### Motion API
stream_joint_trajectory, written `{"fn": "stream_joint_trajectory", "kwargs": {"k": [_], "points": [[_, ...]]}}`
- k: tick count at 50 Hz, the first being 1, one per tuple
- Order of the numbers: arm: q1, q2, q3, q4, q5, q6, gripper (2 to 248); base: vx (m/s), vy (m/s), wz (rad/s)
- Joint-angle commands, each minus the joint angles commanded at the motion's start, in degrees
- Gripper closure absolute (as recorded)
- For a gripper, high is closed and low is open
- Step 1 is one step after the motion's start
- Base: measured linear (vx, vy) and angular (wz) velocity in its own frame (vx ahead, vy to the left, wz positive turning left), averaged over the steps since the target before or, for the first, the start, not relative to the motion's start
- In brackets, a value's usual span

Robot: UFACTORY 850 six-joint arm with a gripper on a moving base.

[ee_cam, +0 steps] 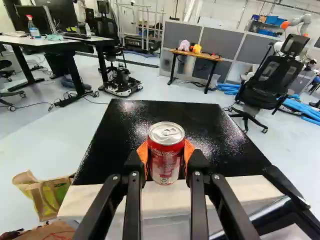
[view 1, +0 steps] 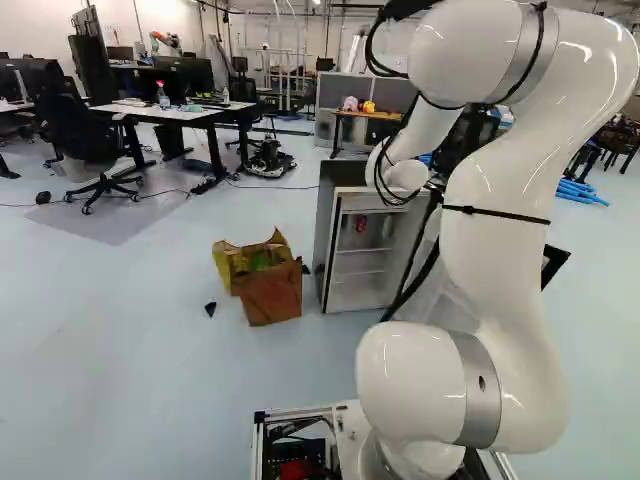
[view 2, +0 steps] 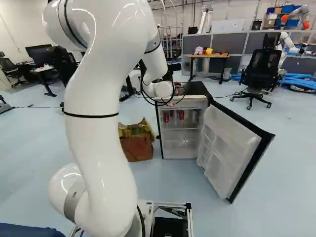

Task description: Grab a drink from the fridge

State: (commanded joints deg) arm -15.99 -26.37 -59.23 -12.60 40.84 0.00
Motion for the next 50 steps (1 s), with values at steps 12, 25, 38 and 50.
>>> {"fn": "stream_joint_trajectory", "kwargs": {"k": [12,25,38,50], "points": [[1.0,-2.9,-3.7,2.5,-1.4,0.0,158,0.000,0.000,0.000],[2.0,-6.1,-7.9,5.1,-3.0,0.0,158,0.000,0.000,0.000],[2.4,-7.7,-10.0,5.3,-3.1,0.0,158,0.000,0.000,0.000],[2.4,-7.7,-10.0,5.3,-3.1,0.0,158,0.000,0.000,0.000]]}}
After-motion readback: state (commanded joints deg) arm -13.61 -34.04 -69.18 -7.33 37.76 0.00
